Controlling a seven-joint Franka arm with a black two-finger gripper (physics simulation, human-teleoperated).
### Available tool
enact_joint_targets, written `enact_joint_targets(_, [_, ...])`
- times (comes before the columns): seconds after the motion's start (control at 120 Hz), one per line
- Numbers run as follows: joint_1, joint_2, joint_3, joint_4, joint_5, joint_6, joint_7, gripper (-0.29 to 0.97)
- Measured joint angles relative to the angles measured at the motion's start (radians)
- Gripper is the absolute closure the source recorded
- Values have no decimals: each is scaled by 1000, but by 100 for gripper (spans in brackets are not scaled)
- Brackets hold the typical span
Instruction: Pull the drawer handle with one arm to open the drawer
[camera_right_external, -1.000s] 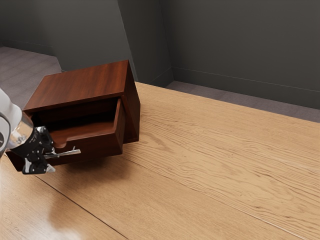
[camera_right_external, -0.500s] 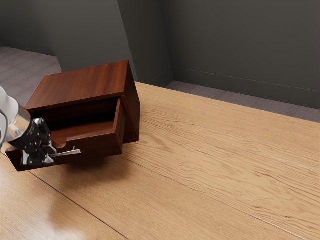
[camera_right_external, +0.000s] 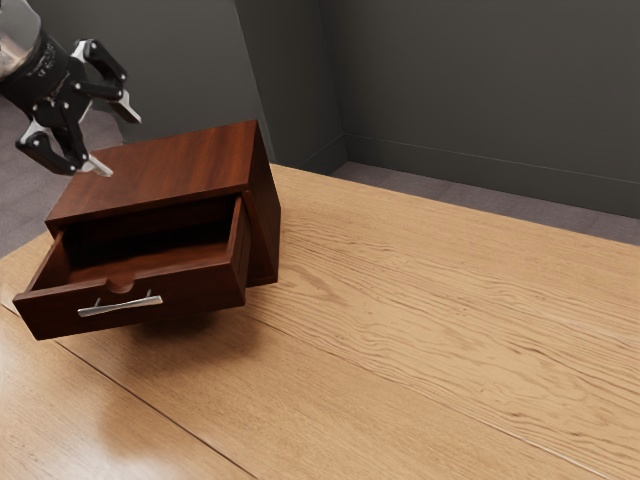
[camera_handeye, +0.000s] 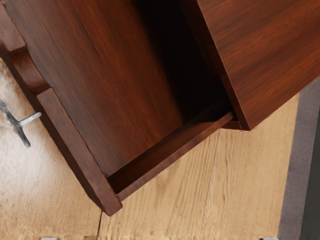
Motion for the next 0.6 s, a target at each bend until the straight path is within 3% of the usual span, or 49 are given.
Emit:
enact_joint_targets(0.1, [-91,6,-12,36,56,-162,-7,11])
enact_joint_targets(0.233, [-133,9,17,-61,88,-293,-22,6])
enact_joint_targets(0.367, [-70,7,34,-121,89,-339,-34,3])
enact_joint_targets(0.6, [-108,7,7,-144,62,-370,-43,1])
